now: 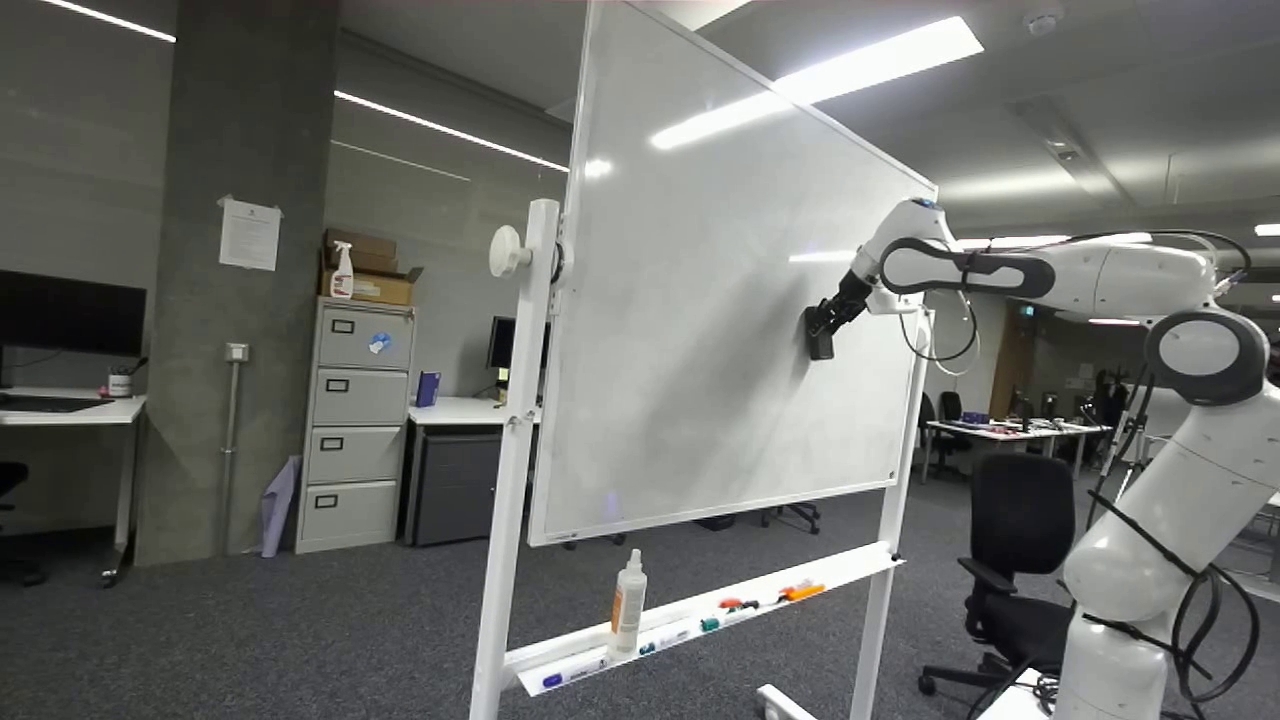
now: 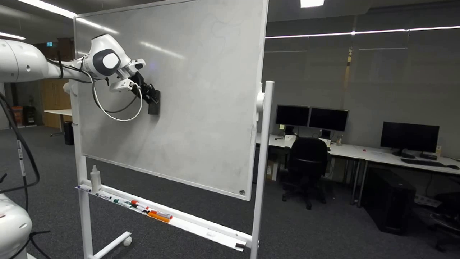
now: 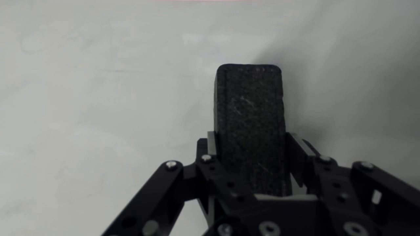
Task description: Use the black eraser to wipe the white board.
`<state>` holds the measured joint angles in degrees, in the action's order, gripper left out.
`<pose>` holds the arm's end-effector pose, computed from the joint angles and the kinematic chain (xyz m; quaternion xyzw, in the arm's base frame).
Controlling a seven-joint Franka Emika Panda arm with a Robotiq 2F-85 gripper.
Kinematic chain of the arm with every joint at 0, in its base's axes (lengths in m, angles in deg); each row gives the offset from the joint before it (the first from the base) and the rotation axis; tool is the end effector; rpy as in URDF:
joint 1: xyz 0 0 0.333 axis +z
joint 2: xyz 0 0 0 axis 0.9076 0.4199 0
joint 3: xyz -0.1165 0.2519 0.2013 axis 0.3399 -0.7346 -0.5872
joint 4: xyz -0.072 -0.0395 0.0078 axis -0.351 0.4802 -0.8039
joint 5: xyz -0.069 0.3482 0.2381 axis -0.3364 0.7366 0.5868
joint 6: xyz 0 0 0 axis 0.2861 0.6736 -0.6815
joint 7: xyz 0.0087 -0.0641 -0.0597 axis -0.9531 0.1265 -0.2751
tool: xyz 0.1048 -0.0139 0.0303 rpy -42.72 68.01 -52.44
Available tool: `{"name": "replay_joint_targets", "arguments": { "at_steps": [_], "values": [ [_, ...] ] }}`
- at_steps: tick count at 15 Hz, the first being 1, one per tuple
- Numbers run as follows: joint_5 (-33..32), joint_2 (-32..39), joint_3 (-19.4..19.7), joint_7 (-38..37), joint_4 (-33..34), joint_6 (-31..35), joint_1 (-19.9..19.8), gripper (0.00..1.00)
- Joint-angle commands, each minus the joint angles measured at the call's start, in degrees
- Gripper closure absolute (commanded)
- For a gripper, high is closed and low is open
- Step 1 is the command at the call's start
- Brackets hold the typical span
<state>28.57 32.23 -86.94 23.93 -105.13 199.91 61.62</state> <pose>0.4945 0.0017 0.7906 0.9301 -0.0221 0.3563 0.0864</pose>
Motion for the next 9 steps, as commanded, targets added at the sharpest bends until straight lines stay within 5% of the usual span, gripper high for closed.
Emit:
{"name": "replay_joint_targets", "arguments": {
  "at_steps": [1,5,9],
  "values": [
    [-0.7,-5.4,1.1,6.9,-4.7,5.7,2.2,0.70],
    [3.1,-12.9,2.4,15.2,-7.9,8.6,6.8,0.70],
    [11.3,-18.7,5.2,23.5,-9.0,3.6,14.9,0.70]
  ]
}}
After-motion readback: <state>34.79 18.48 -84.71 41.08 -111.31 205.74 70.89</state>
